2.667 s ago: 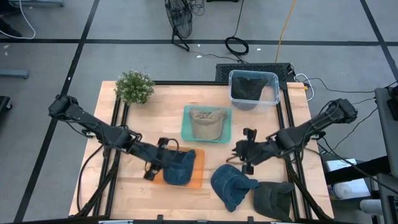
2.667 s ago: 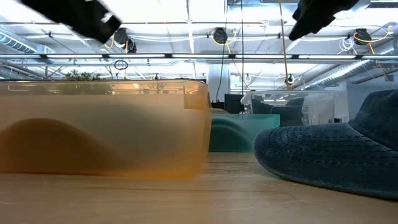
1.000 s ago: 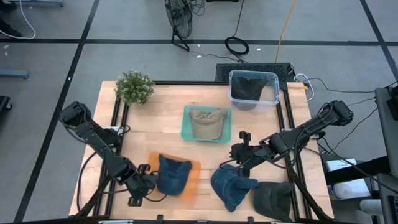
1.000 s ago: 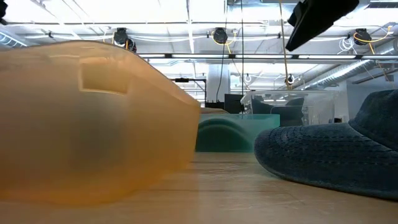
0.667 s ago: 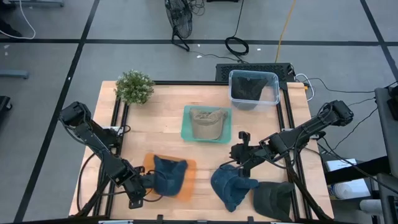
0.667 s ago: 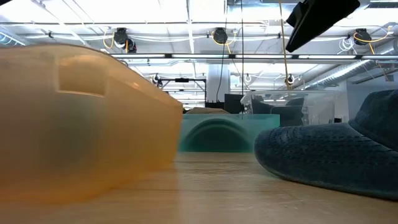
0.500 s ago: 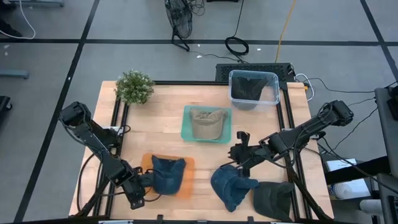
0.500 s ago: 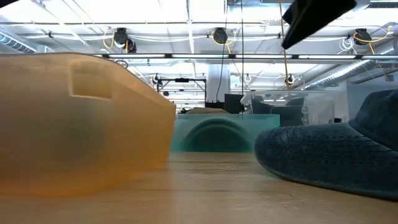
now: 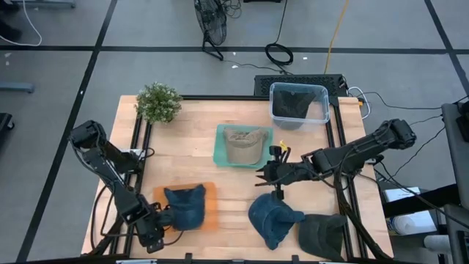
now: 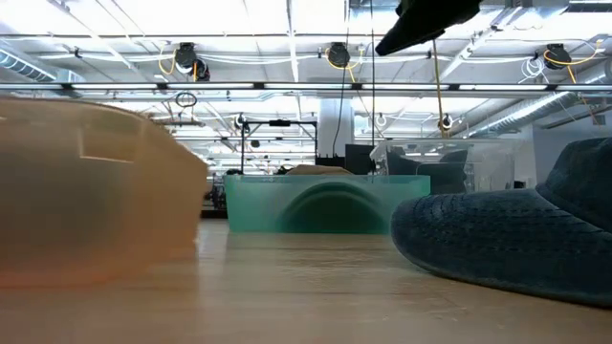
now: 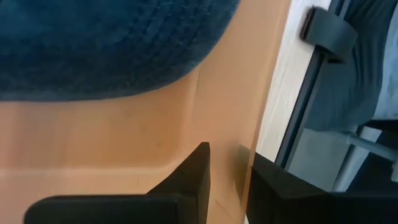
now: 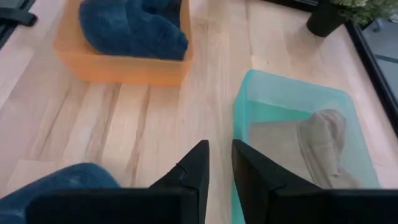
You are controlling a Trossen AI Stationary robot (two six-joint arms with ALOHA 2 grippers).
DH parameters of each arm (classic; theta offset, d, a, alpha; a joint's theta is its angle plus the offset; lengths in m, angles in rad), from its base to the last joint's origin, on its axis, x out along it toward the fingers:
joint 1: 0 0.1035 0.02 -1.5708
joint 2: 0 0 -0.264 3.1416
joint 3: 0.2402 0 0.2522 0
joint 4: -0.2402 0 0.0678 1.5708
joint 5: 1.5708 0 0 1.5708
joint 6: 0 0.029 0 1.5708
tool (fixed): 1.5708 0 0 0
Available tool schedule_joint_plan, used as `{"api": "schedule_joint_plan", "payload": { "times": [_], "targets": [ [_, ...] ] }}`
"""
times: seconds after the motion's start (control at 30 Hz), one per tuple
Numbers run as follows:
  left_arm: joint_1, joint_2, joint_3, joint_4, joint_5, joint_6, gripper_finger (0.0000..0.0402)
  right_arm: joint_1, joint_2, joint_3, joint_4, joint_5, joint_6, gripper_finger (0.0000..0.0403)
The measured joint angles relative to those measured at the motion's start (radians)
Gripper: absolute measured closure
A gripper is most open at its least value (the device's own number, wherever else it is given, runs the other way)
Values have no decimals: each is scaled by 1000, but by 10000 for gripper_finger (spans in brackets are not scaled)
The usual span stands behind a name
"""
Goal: Pick & Place hat
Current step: Adjust the bins on the table
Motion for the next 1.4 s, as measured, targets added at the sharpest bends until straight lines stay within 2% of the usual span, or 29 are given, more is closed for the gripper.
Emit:
{"api": "schedule_joint_plan", "payload": {
  "times": [0.3, 0.7, 1.17, 1.4],
  "targets": [
    [-4, 0, 0, -44, 34, 109, 325, -1, 52, 0, 7, -48, -4, 344],
    [-4, -1, 1, -104, 74, 216, 325, -1, 67, 0, -5, -48, -4, 344],
    [-4, 0, 0, -127, 68, 248, 325, -1, 66, 0, -7, -47, -4, 344],
    [-5, 0, 0, -120, 43, 203, 325, -1, 66, 0, -15, -46, -4, 344]
  ]
}}
